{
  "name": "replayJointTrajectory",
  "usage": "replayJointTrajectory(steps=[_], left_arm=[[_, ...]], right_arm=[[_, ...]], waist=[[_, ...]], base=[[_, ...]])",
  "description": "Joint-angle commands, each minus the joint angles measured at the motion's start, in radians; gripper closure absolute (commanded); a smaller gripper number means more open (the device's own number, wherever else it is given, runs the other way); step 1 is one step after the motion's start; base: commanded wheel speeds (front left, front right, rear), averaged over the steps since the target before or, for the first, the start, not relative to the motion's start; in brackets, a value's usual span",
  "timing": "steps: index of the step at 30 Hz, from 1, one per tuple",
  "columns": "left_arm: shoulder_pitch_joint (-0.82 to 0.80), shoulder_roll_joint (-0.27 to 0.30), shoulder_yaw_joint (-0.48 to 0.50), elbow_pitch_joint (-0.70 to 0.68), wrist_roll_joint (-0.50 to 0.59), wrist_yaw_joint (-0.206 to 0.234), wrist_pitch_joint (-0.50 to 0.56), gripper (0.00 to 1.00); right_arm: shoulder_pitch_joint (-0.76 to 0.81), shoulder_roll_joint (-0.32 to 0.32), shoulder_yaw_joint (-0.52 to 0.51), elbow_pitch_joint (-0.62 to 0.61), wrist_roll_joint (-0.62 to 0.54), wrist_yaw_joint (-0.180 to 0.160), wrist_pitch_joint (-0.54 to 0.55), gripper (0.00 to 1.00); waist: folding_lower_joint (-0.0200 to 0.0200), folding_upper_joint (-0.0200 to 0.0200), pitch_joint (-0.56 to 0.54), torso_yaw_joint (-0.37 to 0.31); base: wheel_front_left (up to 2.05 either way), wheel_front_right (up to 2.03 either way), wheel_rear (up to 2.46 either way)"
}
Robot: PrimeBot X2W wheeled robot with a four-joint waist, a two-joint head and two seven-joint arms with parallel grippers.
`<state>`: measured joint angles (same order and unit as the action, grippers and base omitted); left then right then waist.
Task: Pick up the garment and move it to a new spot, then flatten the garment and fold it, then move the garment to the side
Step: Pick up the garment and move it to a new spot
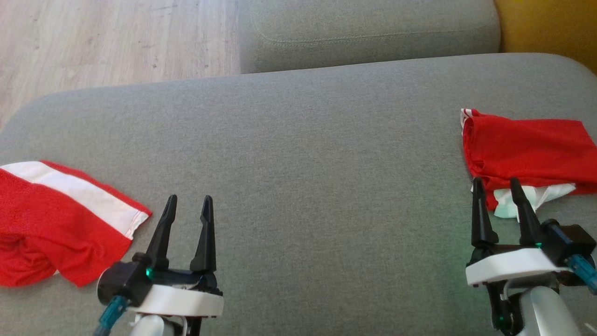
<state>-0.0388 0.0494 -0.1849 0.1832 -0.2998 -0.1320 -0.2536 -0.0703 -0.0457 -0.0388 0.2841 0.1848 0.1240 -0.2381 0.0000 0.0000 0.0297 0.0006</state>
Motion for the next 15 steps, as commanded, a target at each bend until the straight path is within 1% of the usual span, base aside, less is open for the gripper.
replayJointTrajectory(steps=[1, 8, 15], left_arm=[[-0.033, 0.001, 0.038, -0.031, -0.006, 0.005, -0.008, 0.0], [-0.041, 0.001, 0.045, -0.024, -0.006, 0.013, -0.008, 0.0], [-0.039, 0.001, 0.057, -0.017, 0.002, 0.016, -0.008, 0.0]], right_arm=[[-0.031, -0.005, 0.021, -0.026, -0.001, 0.007, -0.012, 0.0], [-0.027, -0.005, 0.06, -0.026, 0.009, 0.007, -0.012, 0.0], [-0.021, -0.005, 0.109, -0.025, 0.03, 0.007, -0.008, 0.0]], waist=[[0.0, 0.0, 0.001, 0.003], [0.0, 0.0, -0.001, 0.06], [0.0, 0.0, -0.003, 0.165]], base=[[0.0, 0.0, 0.0], [0.0, 0.0, 0.0], [0.0, 0.0, 0.0]])
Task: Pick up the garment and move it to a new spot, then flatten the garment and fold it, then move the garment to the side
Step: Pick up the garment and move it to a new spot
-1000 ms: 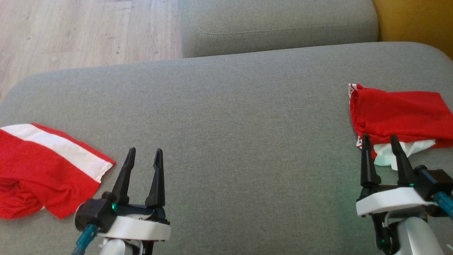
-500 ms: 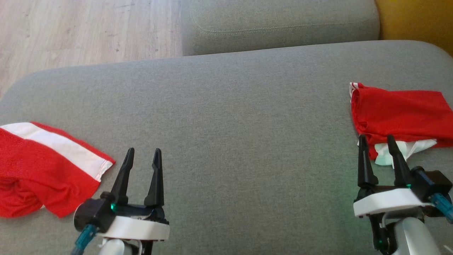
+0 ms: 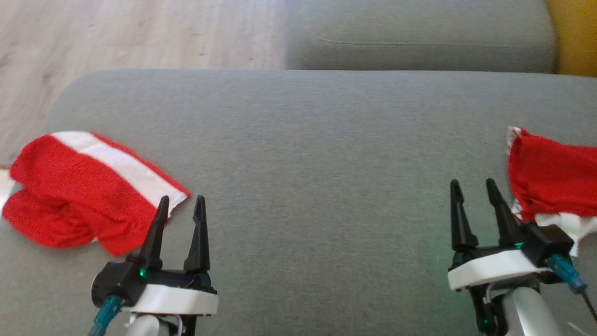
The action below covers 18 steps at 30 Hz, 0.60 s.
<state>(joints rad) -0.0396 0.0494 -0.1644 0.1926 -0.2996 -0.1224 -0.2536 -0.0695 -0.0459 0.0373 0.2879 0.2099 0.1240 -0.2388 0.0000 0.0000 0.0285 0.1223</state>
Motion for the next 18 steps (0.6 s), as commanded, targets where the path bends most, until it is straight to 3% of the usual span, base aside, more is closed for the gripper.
replayJointTrajectory(steps=[1, 12, 18], left_arm=[[-0.038, 0.001, 0.04, -0.026, 0.003, 0.007, -0.008, 0.0], [-0.014, 0.001, 0.091, -0.025, 0.024, 0.009, -0.008, 0.0], [-0.002, 0.001, 0.112, -0.029, 0.033, 0.006, -0.008, 0.0]], right_arm=[[-0.021, -0.004, 0.043, -0.027, 0.008, 0.007, -0.007, 0.0], [-0.008, -0.004, 0.113, -0.006, 0.038, 0.007, -0.007, 0.0], [0.0, -0.004, 0.127, 0.004, 0.053, 0.007, -0.01, 0.0]], waist=[[0.0, 0.0, -0.004, 0.058], [0.0, 0.0, -0.036, 0.215], [0.0, 0.0, -0.042, 0.263]], base=[[0.0, 0.0, 0.0], [0.0, 0.0, 0.0], [0.0, 0.0, 0.0]])
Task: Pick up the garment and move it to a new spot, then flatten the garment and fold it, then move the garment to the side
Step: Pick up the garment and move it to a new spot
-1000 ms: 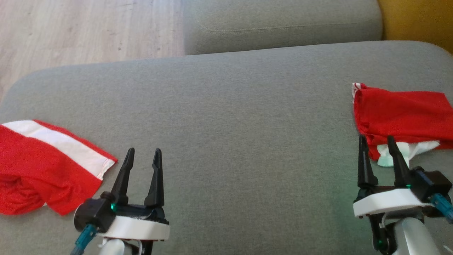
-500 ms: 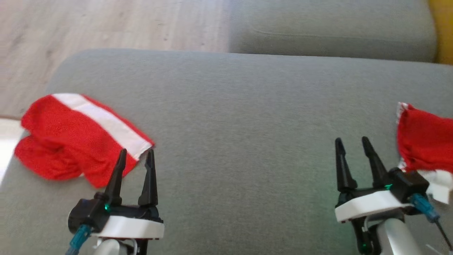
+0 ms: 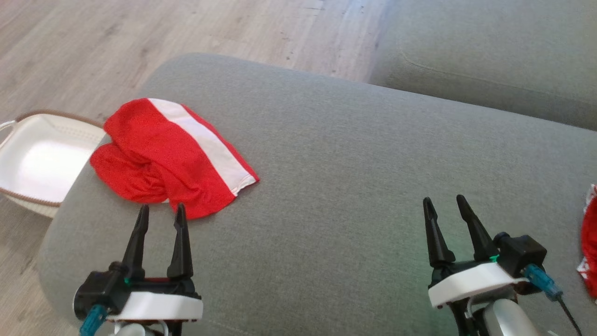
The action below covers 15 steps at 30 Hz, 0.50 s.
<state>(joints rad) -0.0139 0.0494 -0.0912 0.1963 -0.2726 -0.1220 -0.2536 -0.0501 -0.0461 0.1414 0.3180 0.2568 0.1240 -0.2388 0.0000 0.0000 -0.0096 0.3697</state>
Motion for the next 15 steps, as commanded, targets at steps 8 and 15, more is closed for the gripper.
replayJointTrajectory(steps=[8, 15], left_arm=[[-0.038, 0.001, 0.084, -0.032, 0.014, 0.001, -0.008, 0.0], [-0.135, 0.04, 0.132, 0.004, 0.022, -0.005, -0.008, 0.0]], right_arm=[[-0.029, -0.004, 0.028, -0.029, 0.0, 0.007, -0.009, 0.0], [-0.071, -0.004, -0.019, -0.074, -0.049, 0.007, 0.018, 0.0]], waist=[[0.0, 0.0, 0.023, 0.022], [0.0, 0.0, 0.135, -0.014]], base=[[0.0, 0.0, 0.0], [0.0, 0.0, 0.0]])
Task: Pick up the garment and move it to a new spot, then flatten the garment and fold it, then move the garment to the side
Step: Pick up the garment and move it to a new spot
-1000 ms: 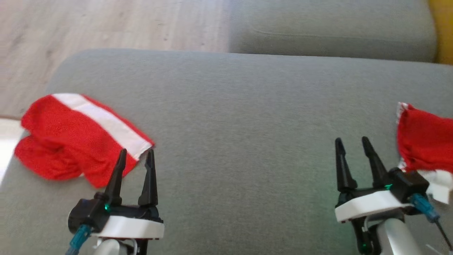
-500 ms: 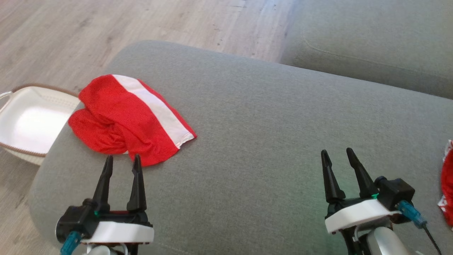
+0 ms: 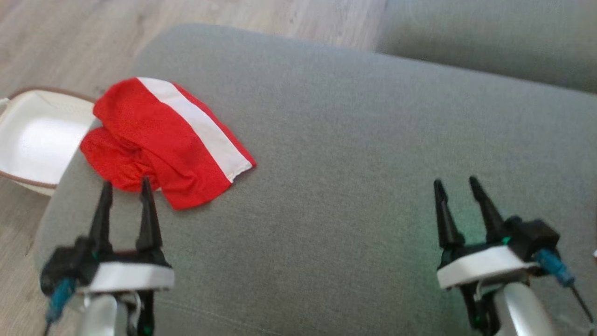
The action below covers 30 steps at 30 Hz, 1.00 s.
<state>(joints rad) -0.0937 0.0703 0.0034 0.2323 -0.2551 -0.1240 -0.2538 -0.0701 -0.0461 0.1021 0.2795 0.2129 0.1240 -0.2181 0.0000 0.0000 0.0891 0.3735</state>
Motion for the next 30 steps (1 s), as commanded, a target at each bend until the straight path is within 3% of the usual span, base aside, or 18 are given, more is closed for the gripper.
replayJointTrajectory(steps=[1, 8, 13, 17, 23, 24, 25, 30], left_arm=[[-0.079, 0.035, 0.037, -0.008, 0.005, -0.003, -0.008, 0.0], [-0.329, 0.209, 0.005, 0.242, -0.061, -0.006, 0.196, 0.0], [-0.488, 0.309, -0.089, 0.424, -0.151, -0.006, 0.383, 0.0], [-0.57, 0.353, -0.159, 0.547, -0.242, -0.007, 0.517, 0.0], [-0.632, 0.373, -0.212, 0.668, -0.341, -0.007, 0.613, 0.0], [-0.635, 0.37, -0.225, 0.672, -0.361, -0.007, 0.627, 0.78], [-0.635, 0.37, -0.238, 0.67, -0.382, -0.007, 0.633, 1.0], [-0.639, 0.392, -0.28, 0.654, -0.433, -0.007, 0.558, 1.0]], right_arm=[[-0.058, -0.004, 0.012, -0.048, -0.016, 0.007, 0.003, 0.0], [-0.112, -0.004, -0.048, -0.174, -0.08, 0.007, 0.054, 0.0], [-0.139, -0.004, -0.067, -0.262, -0.115, 0.007, 0.092, 0.0], [-0.148, -0.004, -0.067, -0.32, -0.126, 0.007, 0.113, 0.0], [-0.153, -0.004, -0.071, -0.377, -0.14, 0.007, 0.135, 0.0], [-0.152, -0.004, -0.073, -0.381, -0.141, 0.007, 0.137, 0.0], [-0.152, -0.004, -0.075, -0.385, -0.142, 0.007, 0.138, 0.0], [-0.146, -0.004, -0.083, -0.38, -0.137, 0.007, 0.136, 0.0]], waist=[[0.0, 0.0, 0.058, -0.025], [0.0, 0.0, 0.197, -0.066], [0.0, 0.0, 0.271, -0.09], [0.0, 0.0, 0.313, -0.103], [0.0, 0.0, 0.347, -0.117], [0.0, 0.0, 0.348, -0.118], [0.0, 0.0, 0.349, -0.119], [0.0, 0.0, 0.331, -0.12]], base=[[0.0, 0.0, 0.0], [0.0, 0.0, 0.0], [0.0, 0.0, 0.0], [0.0, 0.0, 0.0], [0.0, 0.0, 0.0], [0.0, 0.0, 0.0], [0.0, 0.0, 0.0], [0.0, 0.0, 0.0]])
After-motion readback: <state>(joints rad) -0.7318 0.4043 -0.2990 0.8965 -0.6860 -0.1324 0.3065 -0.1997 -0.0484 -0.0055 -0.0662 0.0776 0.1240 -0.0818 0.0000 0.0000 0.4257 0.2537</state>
